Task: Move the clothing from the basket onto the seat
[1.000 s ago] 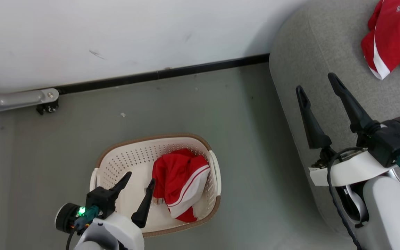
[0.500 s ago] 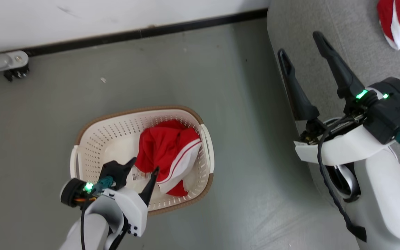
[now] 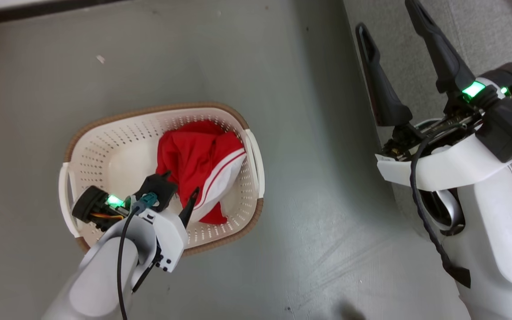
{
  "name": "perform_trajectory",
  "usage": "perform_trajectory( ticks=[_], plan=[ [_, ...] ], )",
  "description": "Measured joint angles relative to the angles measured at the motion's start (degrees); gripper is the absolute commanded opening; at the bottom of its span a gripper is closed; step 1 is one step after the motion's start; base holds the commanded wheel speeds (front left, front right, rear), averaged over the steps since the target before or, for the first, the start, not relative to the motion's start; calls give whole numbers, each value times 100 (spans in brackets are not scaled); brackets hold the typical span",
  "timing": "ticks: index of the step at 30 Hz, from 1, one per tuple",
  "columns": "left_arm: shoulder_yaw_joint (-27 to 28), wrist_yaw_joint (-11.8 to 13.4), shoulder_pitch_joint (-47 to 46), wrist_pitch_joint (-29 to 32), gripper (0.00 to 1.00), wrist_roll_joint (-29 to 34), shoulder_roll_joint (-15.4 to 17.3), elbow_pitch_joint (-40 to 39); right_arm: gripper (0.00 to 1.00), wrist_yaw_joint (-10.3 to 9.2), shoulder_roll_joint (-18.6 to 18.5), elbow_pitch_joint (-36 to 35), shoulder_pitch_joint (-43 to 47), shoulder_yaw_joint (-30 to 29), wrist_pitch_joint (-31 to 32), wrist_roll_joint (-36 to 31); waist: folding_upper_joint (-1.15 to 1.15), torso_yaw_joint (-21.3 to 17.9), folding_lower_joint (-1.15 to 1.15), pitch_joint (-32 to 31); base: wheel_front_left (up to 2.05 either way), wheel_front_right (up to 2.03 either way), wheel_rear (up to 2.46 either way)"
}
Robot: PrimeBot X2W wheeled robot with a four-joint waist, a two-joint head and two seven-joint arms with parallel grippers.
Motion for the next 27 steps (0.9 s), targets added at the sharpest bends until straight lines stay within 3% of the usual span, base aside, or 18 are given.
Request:
perform_trajectory(
  ticks=[27],
  plan=[
    [-2, 19, -1193, 93, 100, 225, 33, 1044, 100, 0, 19, -141, -830, 114, 0, 244, 0, -337, 0, 1280, 0, 0, 0]
  ],
)
